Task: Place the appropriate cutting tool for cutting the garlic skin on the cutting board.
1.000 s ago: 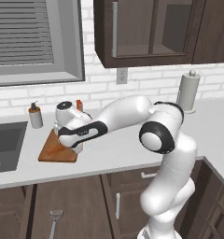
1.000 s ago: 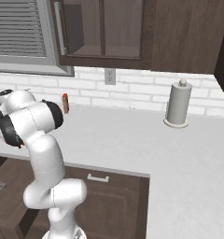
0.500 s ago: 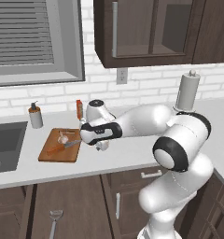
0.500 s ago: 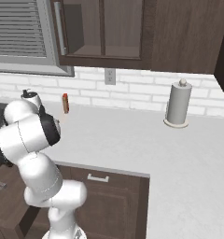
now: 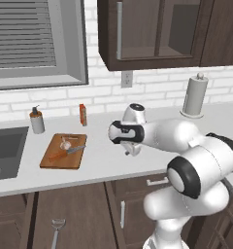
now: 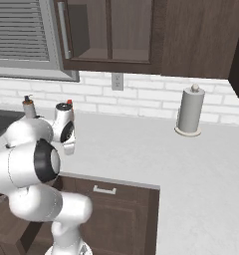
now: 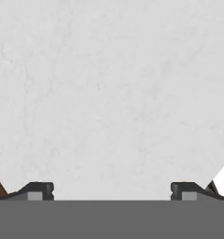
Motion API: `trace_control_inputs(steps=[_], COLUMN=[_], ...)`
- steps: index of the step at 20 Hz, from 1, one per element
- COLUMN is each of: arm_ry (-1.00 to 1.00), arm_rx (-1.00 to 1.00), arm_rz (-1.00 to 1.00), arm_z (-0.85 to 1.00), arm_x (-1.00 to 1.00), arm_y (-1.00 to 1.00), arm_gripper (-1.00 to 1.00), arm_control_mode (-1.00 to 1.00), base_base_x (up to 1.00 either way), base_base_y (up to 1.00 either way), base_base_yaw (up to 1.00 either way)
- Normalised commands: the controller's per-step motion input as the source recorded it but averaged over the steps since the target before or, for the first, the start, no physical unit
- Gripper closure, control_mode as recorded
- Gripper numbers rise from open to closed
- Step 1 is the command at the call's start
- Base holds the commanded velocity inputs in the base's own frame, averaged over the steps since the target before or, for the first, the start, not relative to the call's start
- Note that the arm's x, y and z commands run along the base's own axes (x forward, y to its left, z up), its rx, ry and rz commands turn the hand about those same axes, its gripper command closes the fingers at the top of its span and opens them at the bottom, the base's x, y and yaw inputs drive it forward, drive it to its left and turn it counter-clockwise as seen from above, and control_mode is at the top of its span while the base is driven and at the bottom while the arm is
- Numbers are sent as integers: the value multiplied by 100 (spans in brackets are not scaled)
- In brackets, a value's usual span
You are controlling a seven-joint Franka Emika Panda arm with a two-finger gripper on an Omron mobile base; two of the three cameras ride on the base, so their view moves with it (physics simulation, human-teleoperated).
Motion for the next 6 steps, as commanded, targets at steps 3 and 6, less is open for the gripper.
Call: trace_control_inputs(steps=[3,6], arm_ry=[0,0], arm_rx=[11,10], arm_rz=[0,0], arm_z=[16,22], arm_x=[0,0], arm_y=[-97,-84], arm_gripper=[-100,-100], arm_control_mode=[-100,-100], base_base_x=[0,0], base_base_y=[0,0], base_base_yaw=[0,0])
